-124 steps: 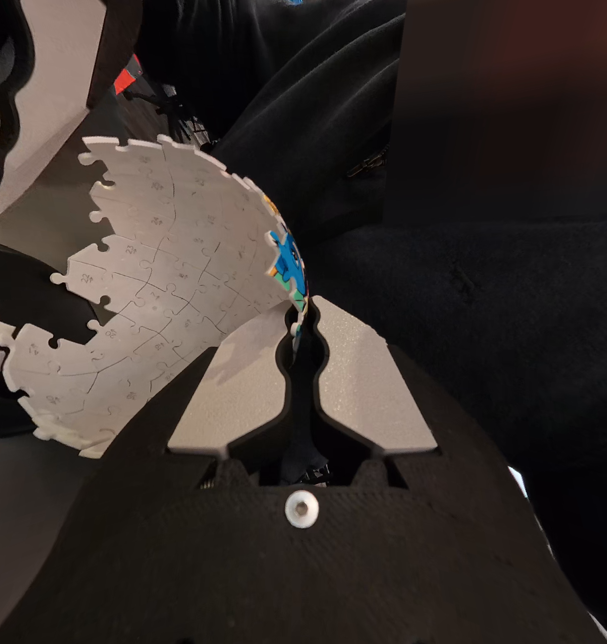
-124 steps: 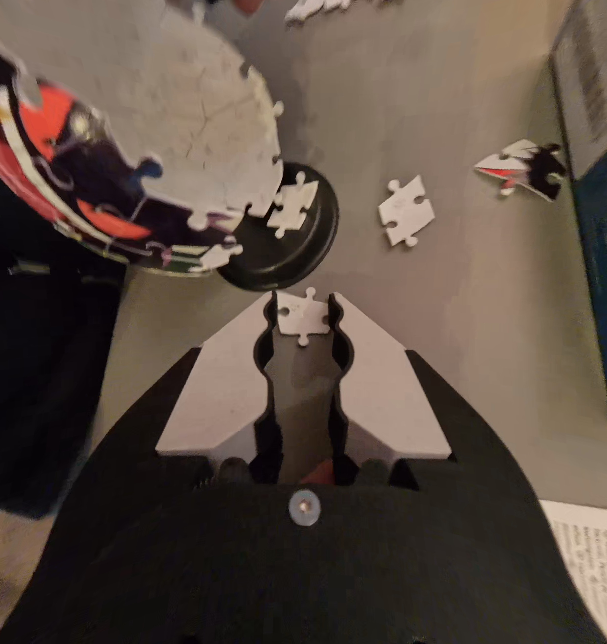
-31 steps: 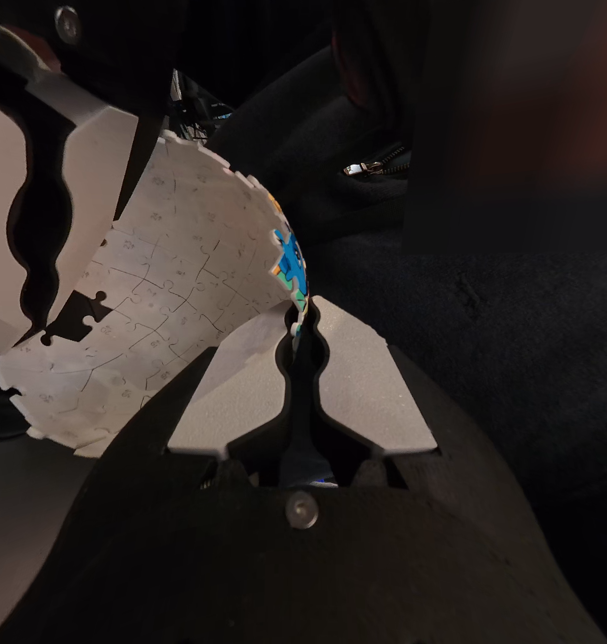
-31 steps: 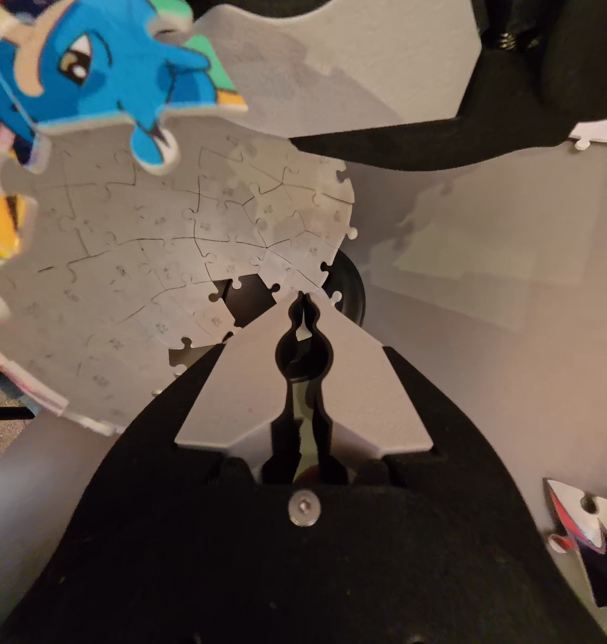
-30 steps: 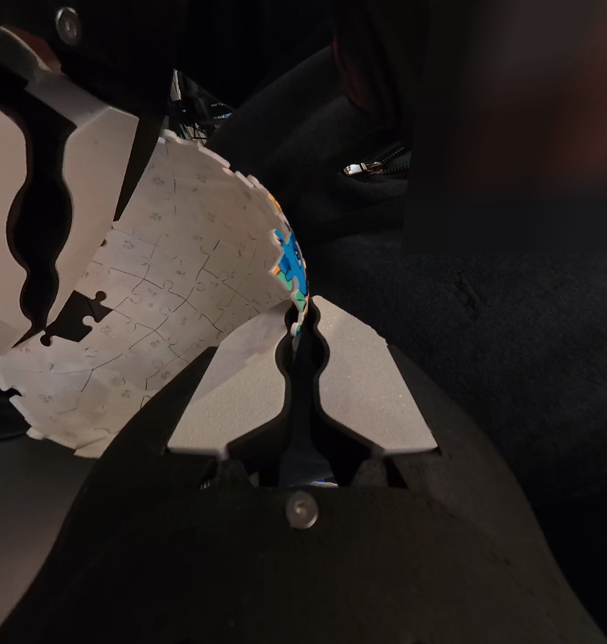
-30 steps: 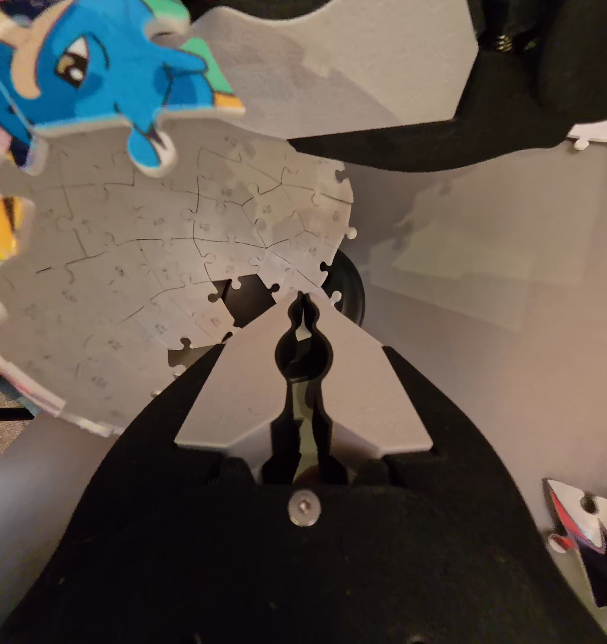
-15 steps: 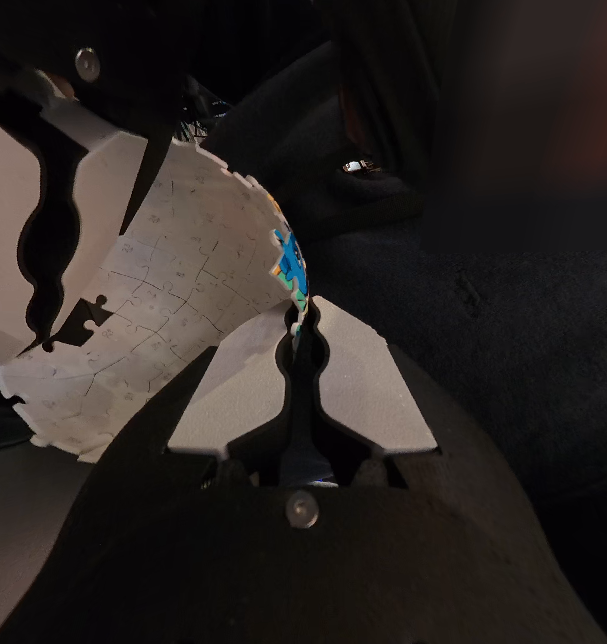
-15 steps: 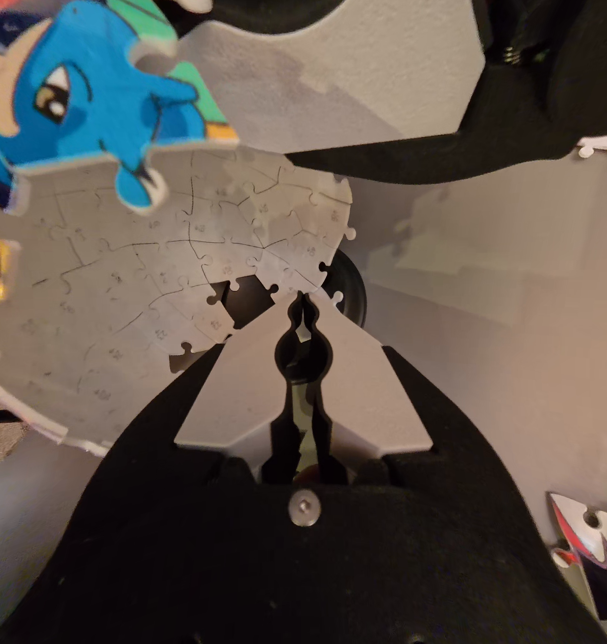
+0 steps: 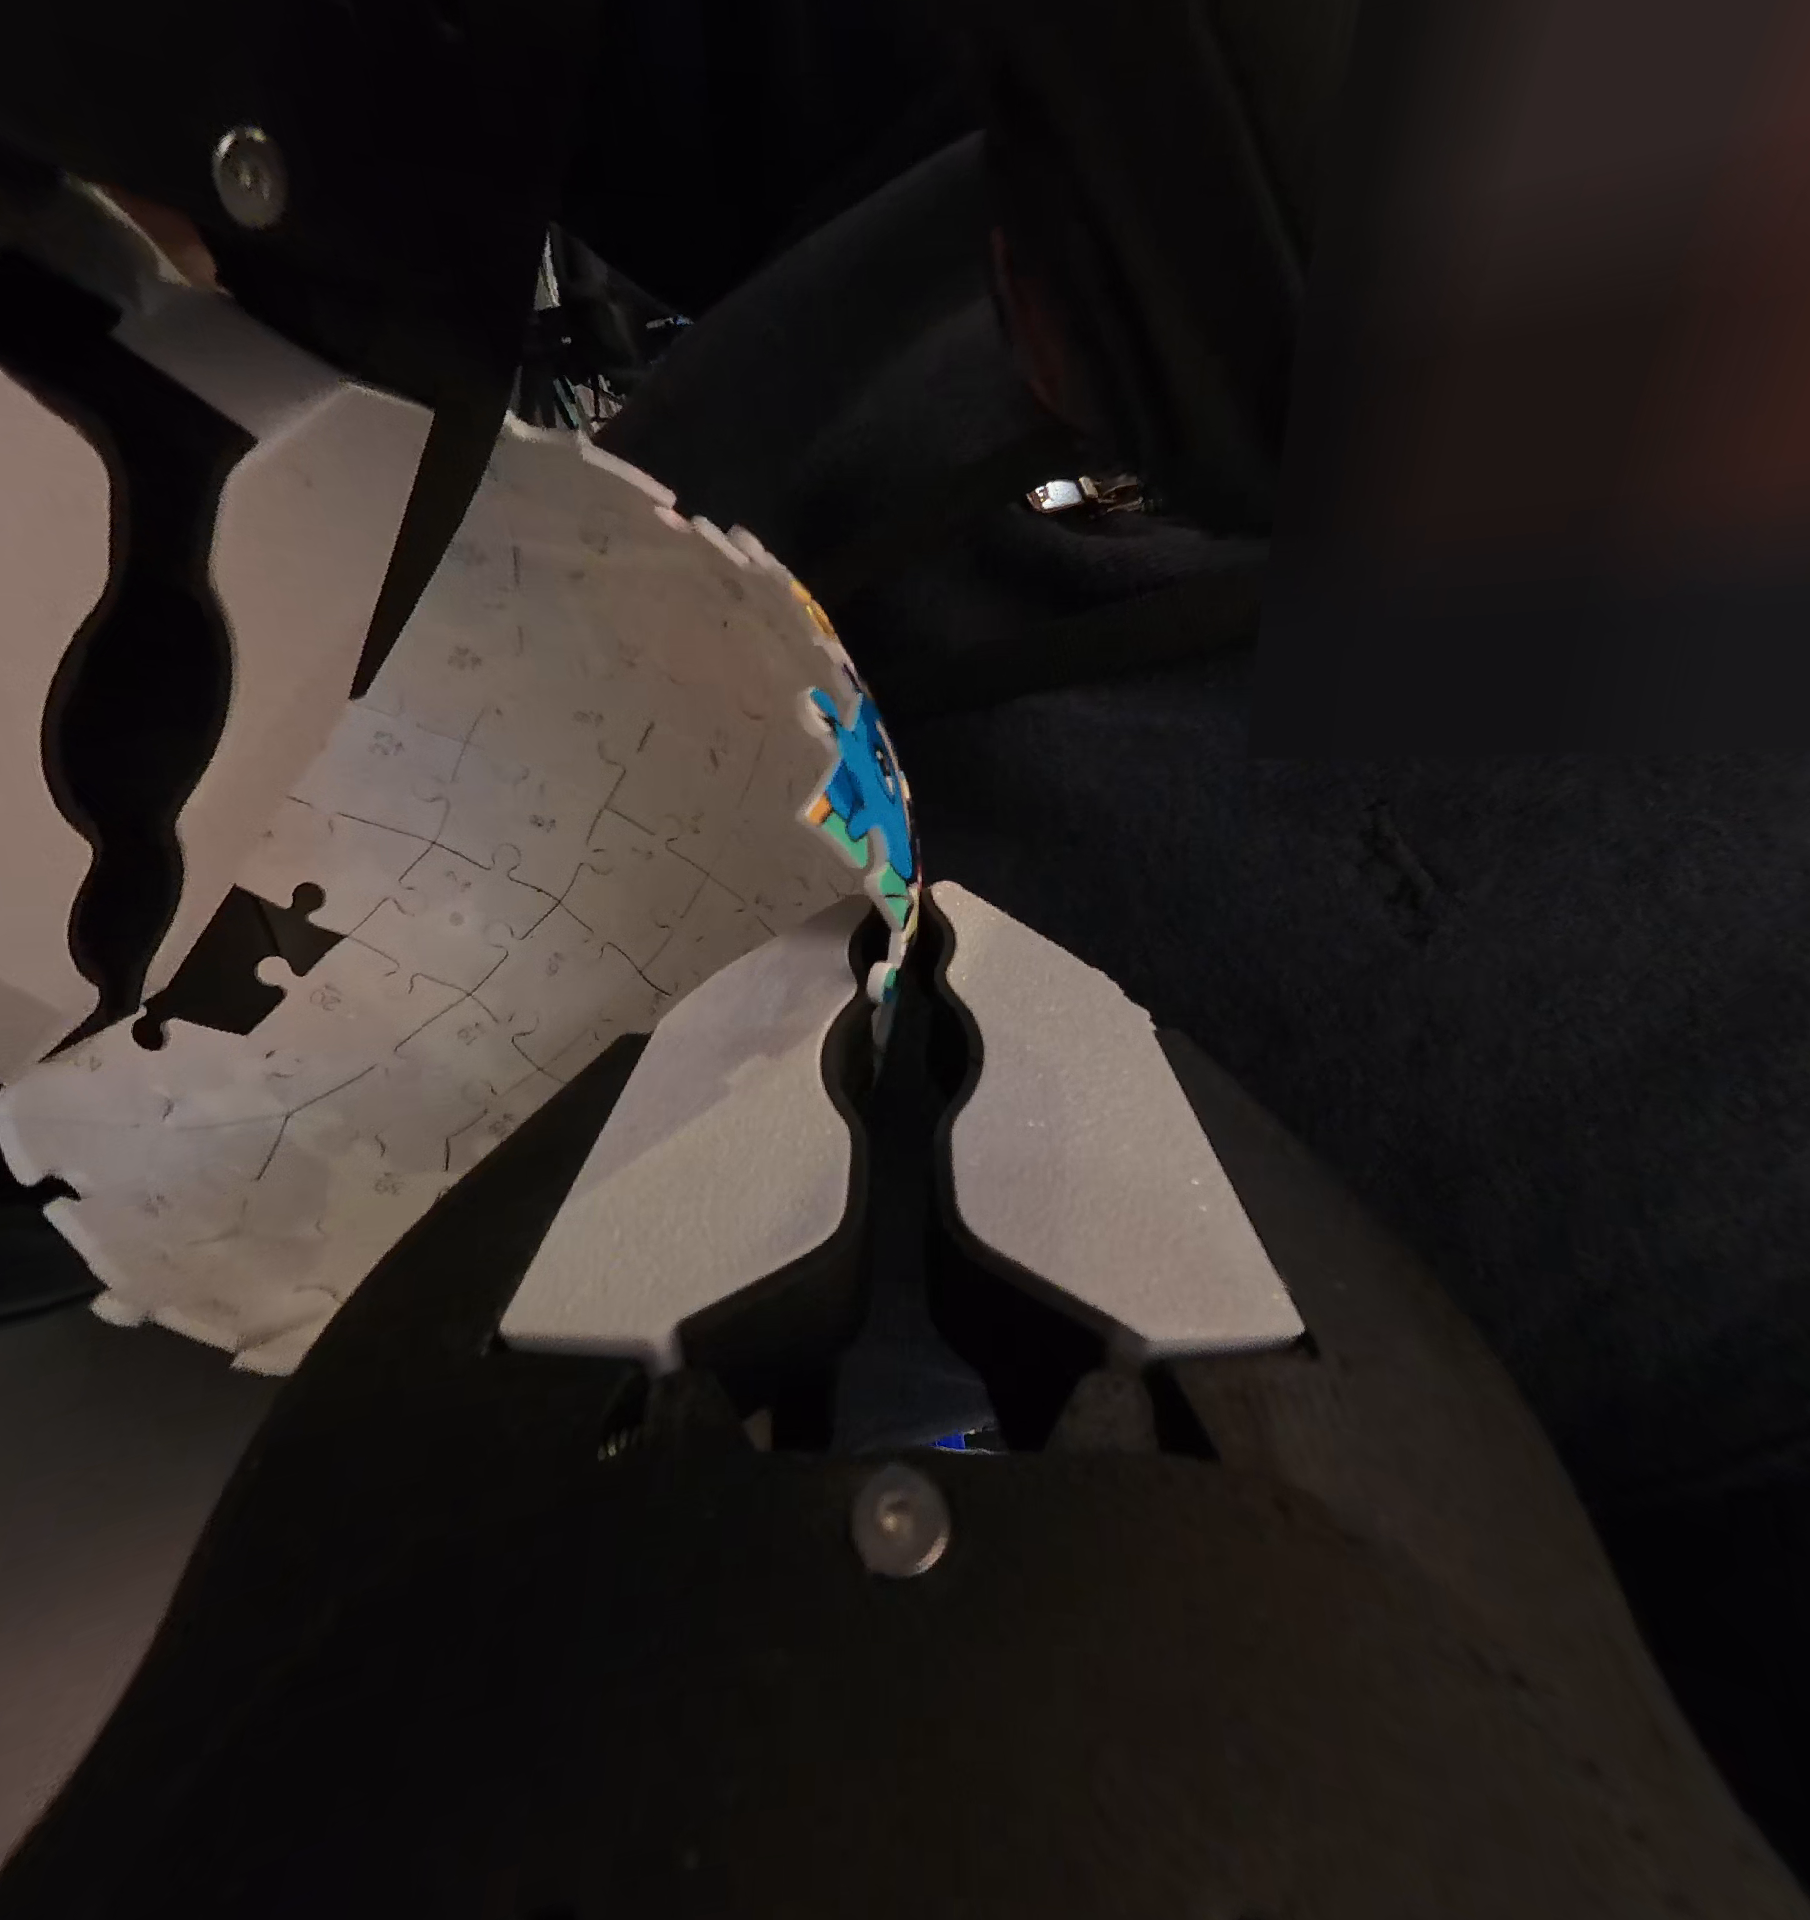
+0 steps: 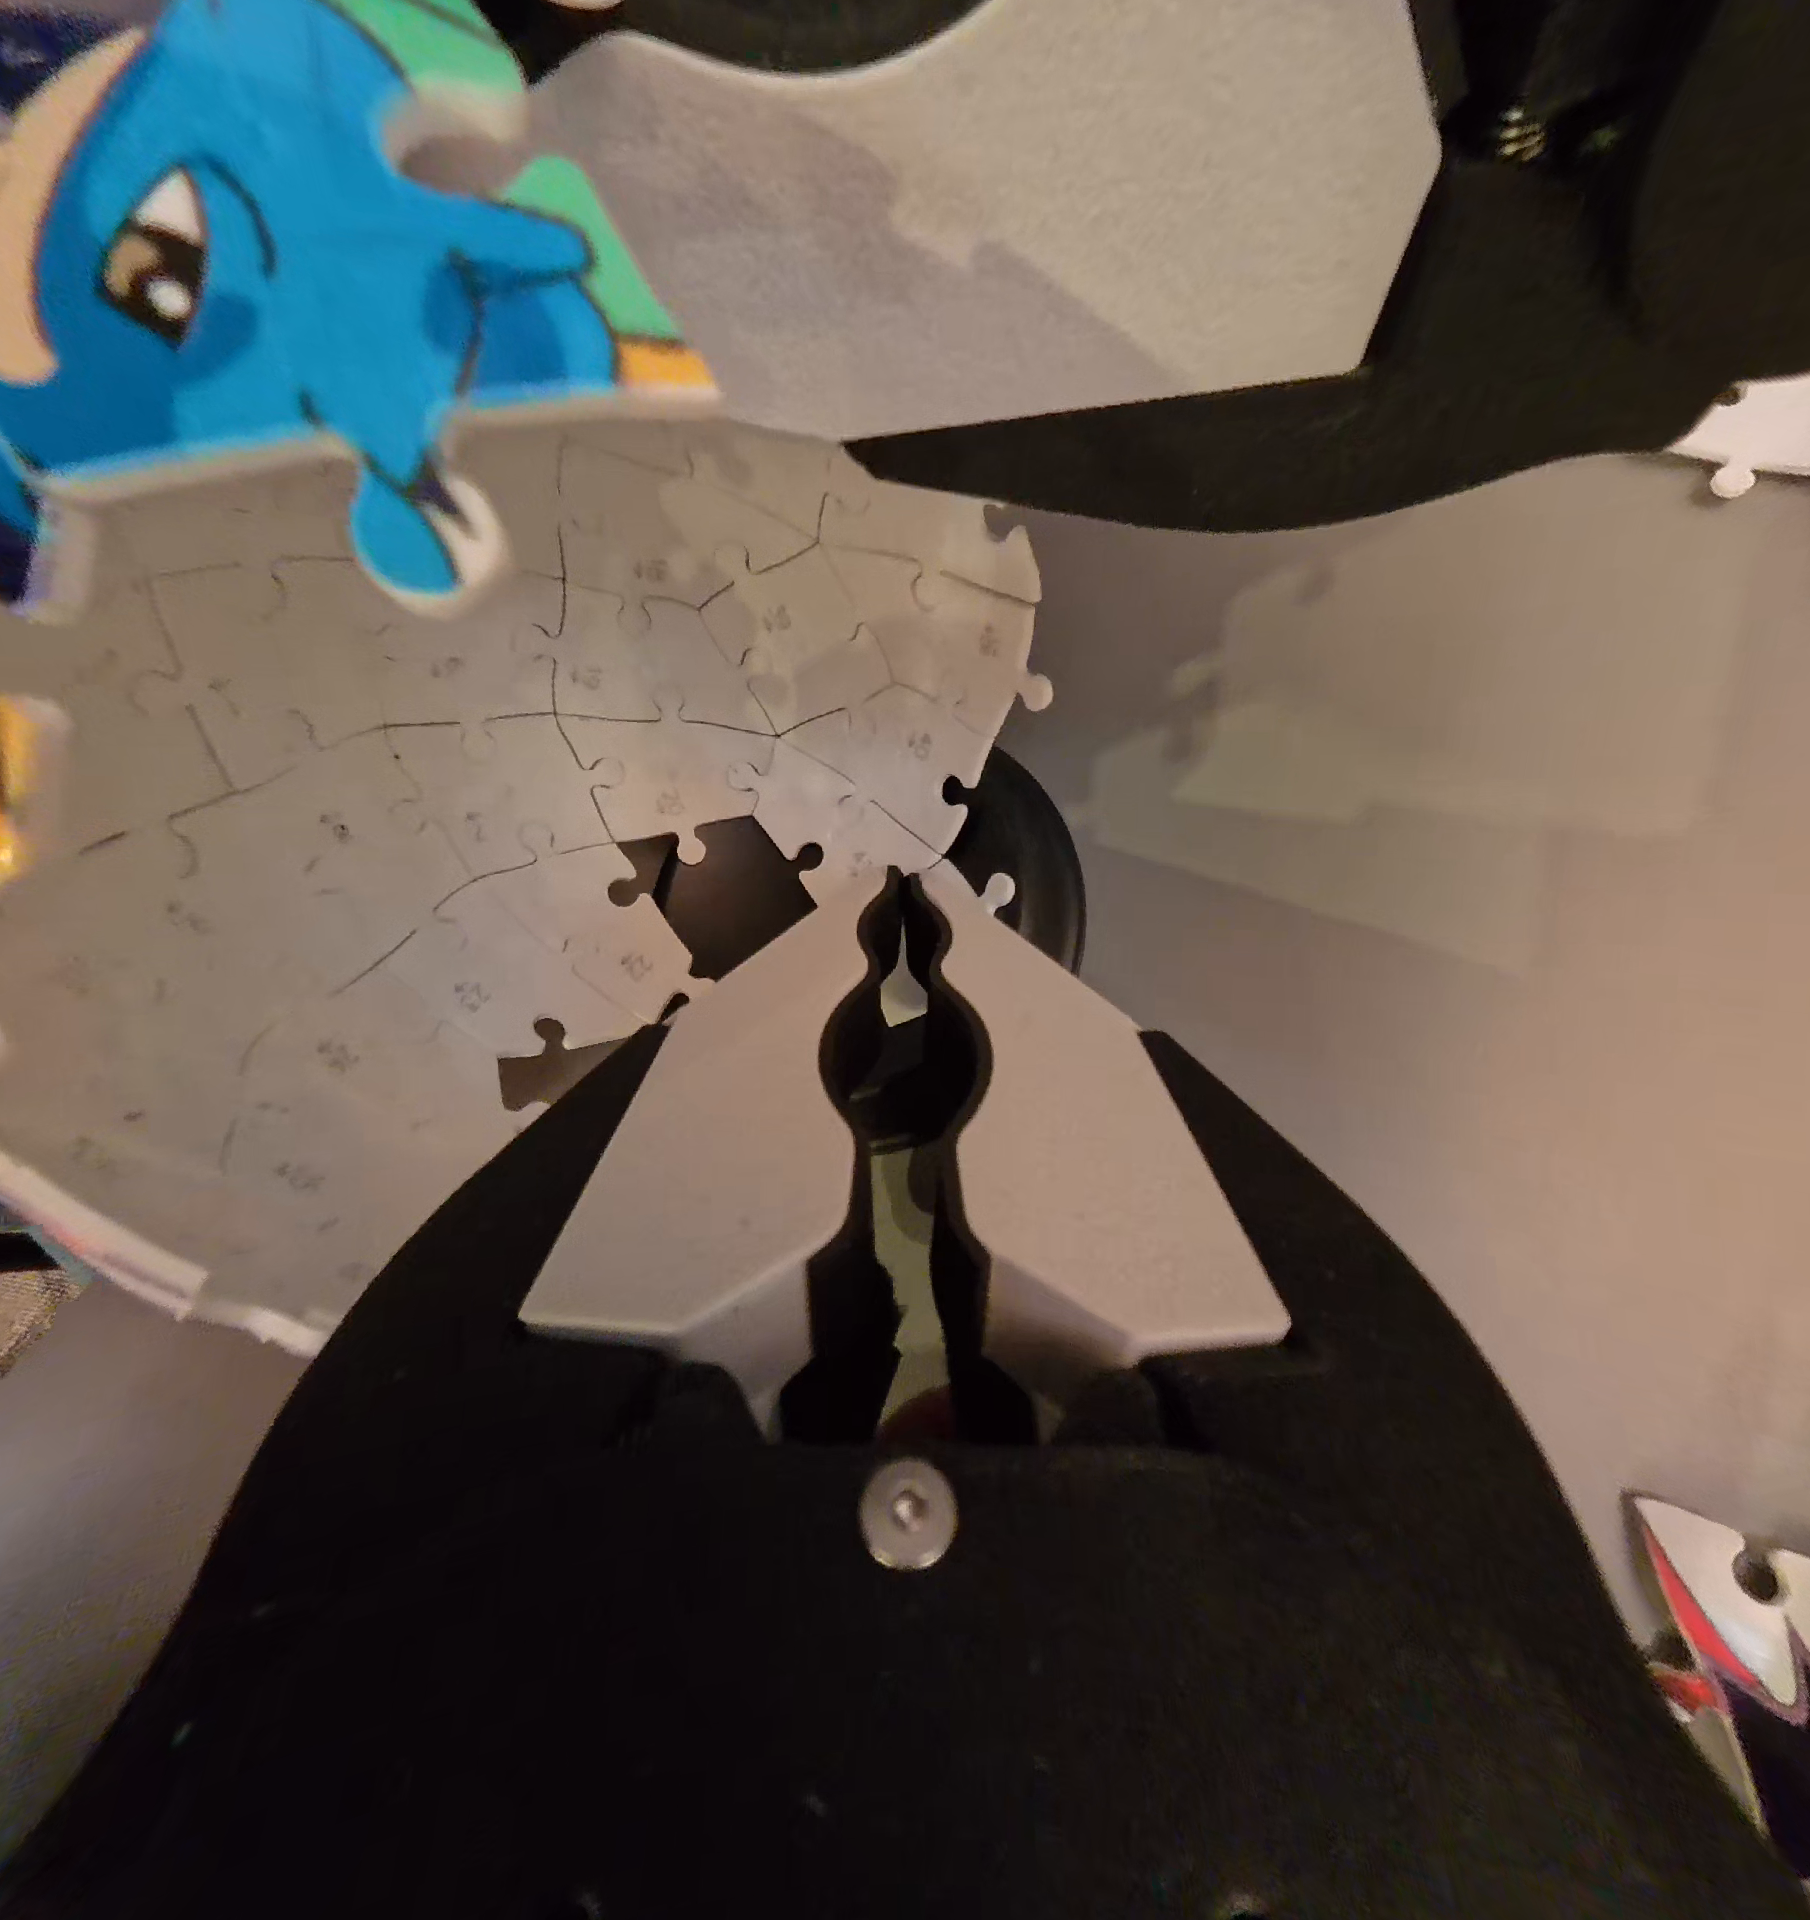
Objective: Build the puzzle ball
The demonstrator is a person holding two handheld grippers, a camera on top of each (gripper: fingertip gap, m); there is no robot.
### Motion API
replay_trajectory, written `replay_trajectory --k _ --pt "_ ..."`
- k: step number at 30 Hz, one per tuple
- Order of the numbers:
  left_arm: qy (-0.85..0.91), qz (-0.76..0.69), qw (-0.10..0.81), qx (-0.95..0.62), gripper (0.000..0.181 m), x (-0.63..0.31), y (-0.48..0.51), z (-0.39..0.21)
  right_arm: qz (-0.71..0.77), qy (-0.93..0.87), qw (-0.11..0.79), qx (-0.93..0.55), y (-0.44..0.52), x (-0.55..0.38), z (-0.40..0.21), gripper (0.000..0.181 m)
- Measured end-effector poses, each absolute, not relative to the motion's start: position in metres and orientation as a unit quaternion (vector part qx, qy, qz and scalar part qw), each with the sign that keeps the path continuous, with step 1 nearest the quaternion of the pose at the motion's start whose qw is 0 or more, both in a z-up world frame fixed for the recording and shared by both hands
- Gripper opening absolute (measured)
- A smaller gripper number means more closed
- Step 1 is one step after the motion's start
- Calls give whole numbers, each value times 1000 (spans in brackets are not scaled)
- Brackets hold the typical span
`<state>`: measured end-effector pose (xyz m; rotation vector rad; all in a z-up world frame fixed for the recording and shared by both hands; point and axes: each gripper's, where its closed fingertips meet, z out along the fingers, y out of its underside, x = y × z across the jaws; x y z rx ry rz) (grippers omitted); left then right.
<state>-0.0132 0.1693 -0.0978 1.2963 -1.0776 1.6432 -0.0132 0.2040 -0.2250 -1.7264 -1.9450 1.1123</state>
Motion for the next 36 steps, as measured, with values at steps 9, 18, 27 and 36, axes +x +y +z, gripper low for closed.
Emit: replay_trajectory --k 9,18,27,36 --pt "-428 641 385 507 5 -17 167 -99 364 -700 123 -601 203 -12 -226 0" --pt "-443 632 364 521 20 -18 172 -102 383 -680 86 -619 203 -13 -226 0" --pt "-474 609 292 564 43 -25 183 -107 388 -665 92 -632 202 -12 -226 0" --pt "-490 533 149 674 69 -41 182 -131 379 -672 90 -629 201 -12 -227 0"
